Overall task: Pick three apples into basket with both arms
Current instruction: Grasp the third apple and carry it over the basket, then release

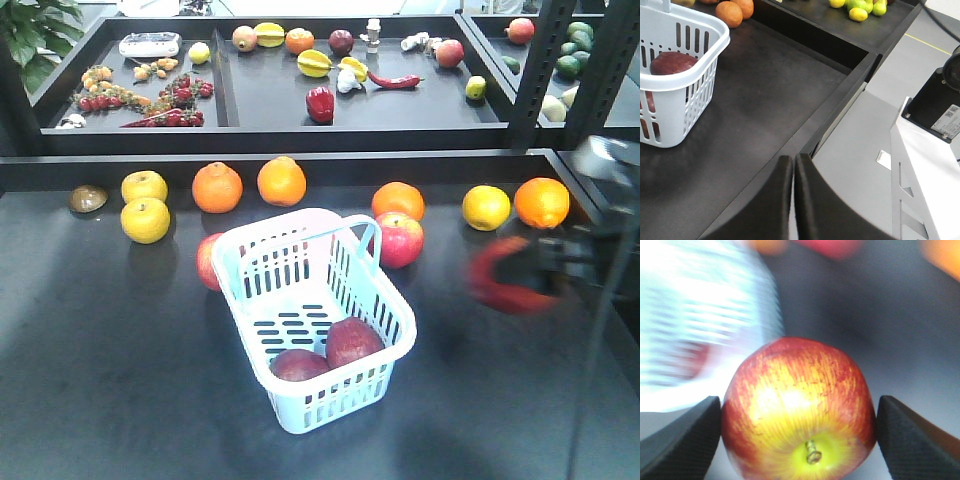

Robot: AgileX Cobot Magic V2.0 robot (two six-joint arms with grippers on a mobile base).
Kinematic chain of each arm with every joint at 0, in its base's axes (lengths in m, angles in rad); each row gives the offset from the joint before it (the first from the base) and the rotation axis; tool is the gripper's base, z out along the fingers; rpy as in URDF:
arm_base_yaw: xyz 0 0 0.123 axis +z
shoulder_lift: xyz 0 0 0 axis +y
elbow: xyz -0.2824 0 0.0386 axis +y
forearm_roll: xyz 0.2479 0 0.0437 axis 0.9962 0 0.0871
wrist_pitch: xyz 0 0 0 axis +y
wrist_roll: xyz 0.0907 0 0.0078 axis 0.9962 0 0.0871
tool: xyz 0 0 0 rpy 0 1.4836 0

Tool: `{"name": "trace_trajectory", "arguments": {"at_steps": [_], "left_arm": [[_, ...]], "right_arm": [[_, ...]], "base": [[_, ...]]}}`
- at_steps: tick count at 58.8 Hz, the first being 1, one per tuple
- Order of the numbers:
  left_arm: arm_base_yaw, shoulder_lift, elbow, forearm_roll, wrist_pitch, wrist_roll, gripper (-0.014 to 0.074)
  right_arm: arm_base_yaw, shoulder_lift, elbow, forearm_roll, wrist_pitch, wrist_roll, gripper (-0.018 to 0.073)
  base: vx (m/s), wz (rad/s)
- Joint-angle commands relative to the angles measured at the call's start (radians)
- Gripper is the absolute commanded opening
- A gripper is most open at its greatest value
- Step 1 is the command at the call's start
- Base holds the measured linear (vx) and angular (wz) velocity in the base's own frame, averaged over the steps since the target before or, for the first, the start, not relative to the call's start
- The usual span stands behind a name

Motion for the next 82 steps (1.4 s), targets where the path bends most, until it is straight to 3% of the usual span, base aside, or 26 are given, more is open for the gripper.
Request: {"name": "trace_trajectory", "arguments": {"at_steps": [1, 12, 19, 36, 44, 53, 59, 65, 74, 82], "left_arm": [[-0.007, 0.006, -0.023, -0.016, 0.009, -0.010, -0.0006], [-0.007, 0.006, -0.023, -0.016, 0.009, -0.010, -0.0006], [-0.007, 0.006, -0.023, -0.016, 0.009, -0.010, -0.0006], [-0.007, 0.006, -0.023, -0.016, 0.009, -0.010, -0.0006], [-0.007, 0.006, -0.023, -0.016, 0.009, -0.010, -0.0006], [-0.007, 0.006, -0.023, -0.016, 0.009, -0.010, -0.0006], [-0.007, 0.006, -0.023, -0.016, 0.009, -0.010, -0.0006], [-0.007, 0.006, -0.023, -0.016, 0.009, -0.010, -0.0006], [-0.007, 0.006, -0.023, -0.016, 0.009, -0.010, -0.0006], [-0.007, 0.006, -0.023, -0.016, 0.009, -0.010, -0.0006]], "right_arm": [[0.109, -0.022, -0.023, 0.099, -0.121, -0.039, -0.0003], [0.310, 0.069, -0.024, 0.169, -0.348, -0.059, 0.0025], [0.389, 0.144, -0.030, 0.239, -0.454, -0.143, 0.0114], [0.405, 0.287, -0.120, 0.368, -0.409, -0.178, 0.0598], [0.405, 0.287, -0.120, 0.369, -0.403, -0.176, 0.0664], [0.405, 0.283, -0.120, 0.369, -0.359, -0.176, 0.0615], [0.404, 0.283, -0.120, 0.367, -0.296, -0.176, 0.0508], [0.404, 0.268, -0.120, 0.334, -0.199, -0.176, 0.0320], [0.404, 0.184, -0.120, 0.196, -0.057, -0.166, -0.0017], [0.404, 0.038, -0.120, 0.062, 0.054, -0.110, -0.0007]], "base": [[0.00, 0.00], [0.00, 0.00], [0.00, 0.00], [0.00, 0.00], [0.00, 0.00], [0.00, 0.00], [0.00, 0.00], [0.00, 0.00], [0.00, 0.00], [0.00, 0.00]]}}
